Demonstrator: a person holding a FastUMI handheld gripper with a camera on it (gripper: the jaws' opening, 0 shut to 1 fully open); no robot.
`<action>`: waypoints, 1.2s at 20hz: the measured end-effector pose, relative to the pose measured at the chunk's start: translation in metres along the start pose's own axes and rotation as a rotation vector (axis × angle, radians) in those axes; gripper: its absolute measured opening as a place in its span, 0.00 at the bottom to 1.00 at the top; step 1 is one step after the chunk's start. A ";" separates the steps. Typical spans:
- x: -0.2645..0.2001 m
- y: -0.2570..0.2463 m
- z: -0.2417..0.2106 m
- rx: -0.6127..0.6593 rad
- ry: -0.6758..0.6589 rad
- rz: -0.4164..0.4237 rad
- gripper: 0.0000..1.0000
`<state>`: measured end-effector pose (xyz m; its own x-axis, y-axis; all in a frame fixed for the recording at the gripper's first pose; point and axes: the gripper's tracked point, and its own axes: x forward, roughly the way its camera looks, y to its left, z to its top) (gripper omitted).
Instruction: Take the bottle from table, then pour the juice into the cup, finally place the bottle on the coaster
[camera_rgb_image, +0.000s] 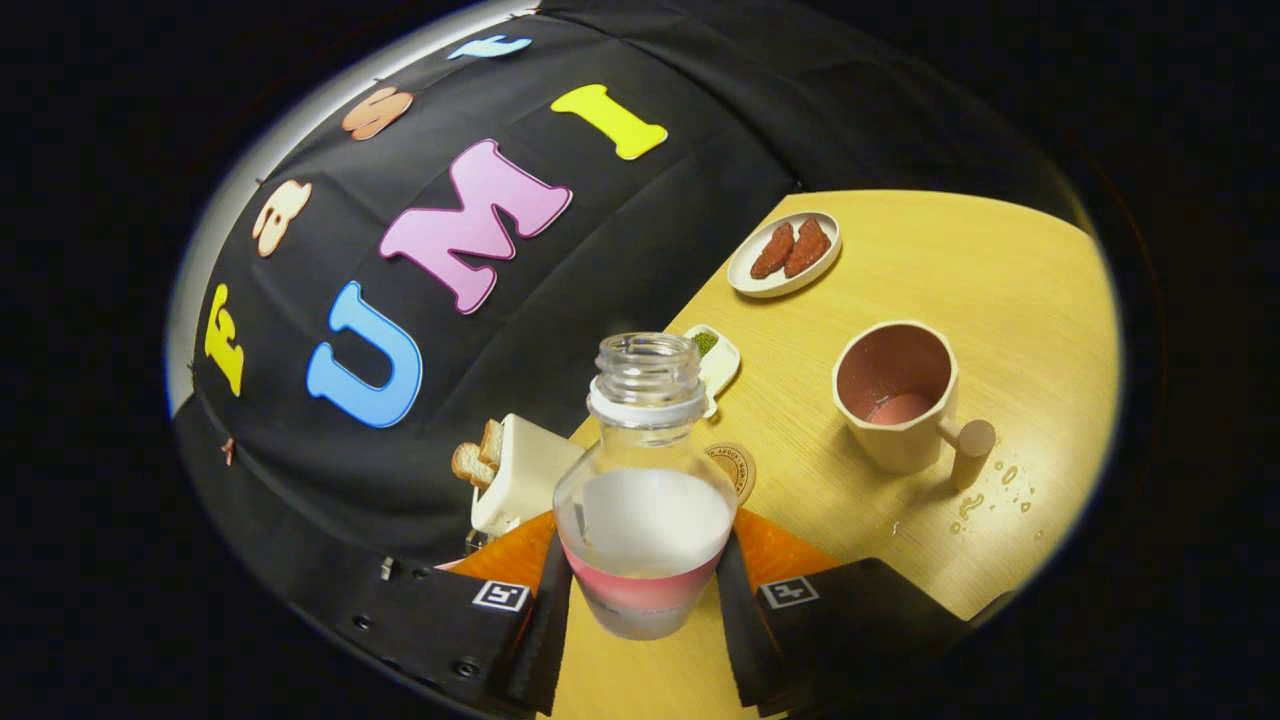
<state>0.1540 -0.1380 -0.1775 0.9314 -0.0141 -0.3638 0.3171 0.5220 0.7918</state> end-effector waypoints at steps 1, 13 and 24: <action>0.001 -0.001 0.002 0.041 0.012 0.009 0.68; 0.012 -0.011 0.011 0.411 0.115 0.034 0.69; 0.027 -0.033 0.032 0.691 0.110 -0.019 0.68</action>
<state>0.1748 -0.1833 -0.1977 0.9126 0.0876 -0.3992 0.4081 -0.1401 0.9021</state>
